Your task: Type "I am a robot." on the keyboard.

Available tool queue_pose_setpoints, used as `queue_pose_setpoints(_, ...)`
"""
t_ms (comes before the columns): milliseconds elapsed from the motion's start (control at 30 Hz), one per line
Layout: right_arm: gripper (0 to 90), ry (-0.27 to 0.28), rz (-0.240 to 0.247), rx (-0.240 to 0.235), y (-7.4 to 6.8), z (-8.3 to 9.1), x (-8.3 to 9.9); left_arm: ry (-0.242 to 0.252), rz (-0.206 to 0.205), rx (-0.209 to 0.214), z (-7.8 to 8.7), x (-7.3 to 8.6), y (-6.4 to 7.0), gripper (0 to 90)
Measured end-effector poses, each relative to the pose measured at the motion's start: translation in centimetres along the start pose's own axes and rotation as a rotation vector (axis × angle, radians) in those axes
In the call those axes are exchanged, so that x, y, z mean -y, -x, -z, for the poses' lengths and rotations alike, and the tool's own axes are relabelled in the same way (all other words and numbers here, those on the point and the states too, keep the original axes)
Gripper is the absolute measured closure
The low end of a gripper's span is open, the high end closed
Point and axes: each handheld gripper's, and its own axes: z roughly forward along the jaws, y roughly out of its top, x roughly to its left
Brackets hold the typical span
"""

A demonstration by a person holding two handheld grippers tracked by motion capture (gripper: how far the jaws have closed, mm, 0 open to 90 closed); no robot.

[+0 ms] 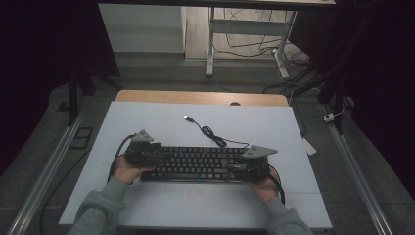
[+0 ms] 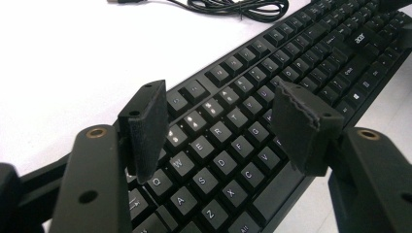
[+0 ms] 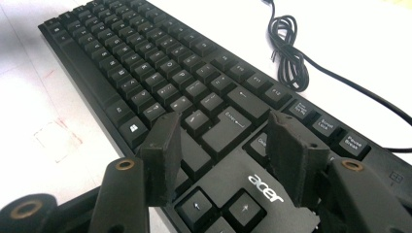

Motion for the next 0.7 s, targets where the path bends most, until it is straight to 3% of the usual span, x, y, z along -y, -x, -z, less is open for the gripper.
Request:
queue_pose_setpoints(433, 47.7, 0.031, -0.001, -0.038, -0.4, -0.7, -1.2, -0.010, -0.006, -0.006, -0.2, 0.1, 0.0, 37.6)
queue_pose_setpoints(700, 49.8, -0.001, 0.003, -0.055, -1.2, -2.2, -2.8, -0.015, -0.009, -0.007, -0.4, 0.2, 0.0, 37.2)
